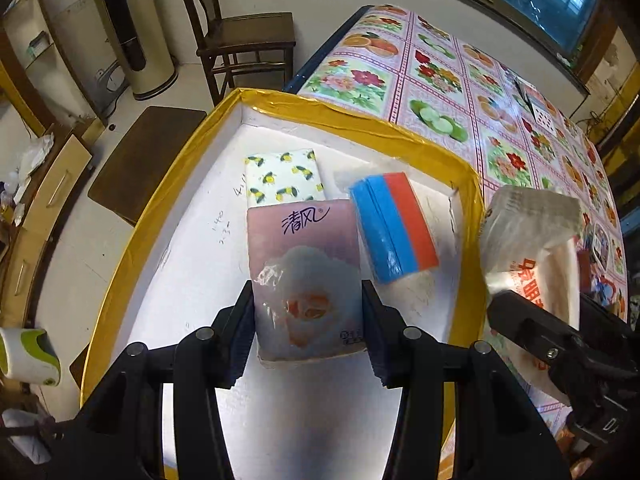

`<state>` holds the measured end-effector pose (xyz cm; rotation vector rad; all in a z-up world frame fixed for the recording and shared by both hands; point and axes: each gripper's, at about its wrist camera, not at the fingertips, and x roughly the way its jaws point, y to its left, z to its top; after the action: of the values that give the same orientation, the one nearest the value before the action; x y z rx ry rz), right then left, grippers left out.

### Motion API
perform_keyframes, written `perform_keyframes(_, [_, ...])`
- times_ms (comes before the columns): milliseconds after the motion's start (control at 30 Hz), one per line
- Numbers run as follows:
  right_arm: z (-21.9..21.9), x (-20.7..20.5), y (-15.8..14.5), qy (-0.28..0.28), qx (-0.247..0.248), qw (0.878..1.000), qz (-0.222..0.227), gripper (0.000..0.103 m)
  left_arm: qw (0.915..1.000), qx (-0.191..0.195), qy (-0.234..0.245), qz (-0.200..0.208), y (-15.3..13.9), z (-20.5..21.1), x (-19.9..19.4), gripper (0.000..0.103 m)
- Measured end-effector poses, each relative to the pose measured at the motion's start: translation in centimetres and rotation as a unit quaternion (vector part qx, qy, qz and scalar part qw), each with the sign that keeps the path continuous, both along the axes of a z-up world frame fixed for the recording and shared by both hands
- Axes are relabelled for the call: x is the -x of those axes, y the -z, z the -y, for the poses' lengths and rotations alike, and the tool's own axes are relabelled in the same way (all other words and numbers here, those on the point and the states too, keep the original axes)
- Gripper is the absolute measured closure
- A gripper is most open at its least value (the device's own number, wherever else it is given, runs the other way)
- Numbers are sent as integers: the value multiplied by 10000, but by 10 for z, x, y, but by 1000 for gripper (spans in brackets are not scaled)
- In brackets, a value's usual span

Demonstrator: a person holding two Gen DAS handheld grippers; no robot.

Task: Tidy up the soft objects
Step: 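Lower both packs into the yellow-rimmed box and open both tools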

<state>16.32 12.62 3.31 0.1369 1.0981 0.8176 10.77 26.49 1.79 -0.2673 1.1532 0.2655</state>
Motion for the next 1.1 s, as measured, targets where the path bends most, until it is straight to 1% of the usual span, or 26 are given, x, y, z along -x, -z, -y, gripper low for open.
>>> perform_keyframes(167, [-26, -24, 15, 320, 198, 9993, 1, 54, 9999, 74, -85, -98, 10, -12, -25, 56])
perform_keyframes(233, [-28, -32, 24, 447, 273, 9986, -18, 53, 9999, 60, -157, -36, 12, -16, -31, 55])
perform_keyframes(300, [-27, -36, 32, 473, 188, 9986, -150, 52, 9998, 21, -188, -6, 12, -19, -34, 54])
perform_keyframes(400, [-24, -34, 29, 432, 99, 9990, -79, 50, 9999, 66, -152, 49, 12, -19, -33, 51])
perform_keyframes(433, [-22, -32, 27, 407, 43, 9992, -45, 50, 9999, 58, -144, 46, 13, -19, -33, 49])
perform_keyframes(500, [-18, -27, 23, 393, -53, 9992, -3, 47, 9998, 94, -153, 47, 15, -19, -32, 40])
perform_keyframes(533, [-15, -24, 22, 402, -102, 9991, 20, 42, 9997, 143, -193, 48, 15, -21, -30, 36])
perform_keyframes(567, [-12, -24, 22, 391, -227, 9990, -19, 35, 9995, 179, -250, 63, 15, -22, -28, 36])
perform_keyframes(600, [-9, -23, 22, 402, -331, 9986, -74, 34, 9994, 163, -305, 87, 15, -23, -26, 36])
perform_keyframes(667, [-6, -22, 23, 426, -419, 9981, -153, 33, 9993, 68, -349, 106, 13, -23, -23, 32])
perform_keyframes(767, [-3, -14, 17, 441, -469, 9978, -133, 33, 9991, 66, -399, 129, 8, -24, -16, 31])
perform_keyframes(867, [10, -3, 7, 459, -578, 9973, -1, 33, 9988, 78, -455, 173, 2, -23, -7, 31])
perform_keyframes(967, [33, 10, -5, 430, -713, 9965, 97, 33, 9989, 74, -385, 265, -6, -14, 2, 31])
perform_keyframes(1067, [64, 28, -16, 391, -734, 9960, 315, 25, 9989, 132, -233, 392, -14, 3, 12, 31])
perform_keyframes(1100, [75, 36, -18, 392, -712, 9958, 409, 24, 9988, 131, -189, 443, -17, 10, 16, 31])
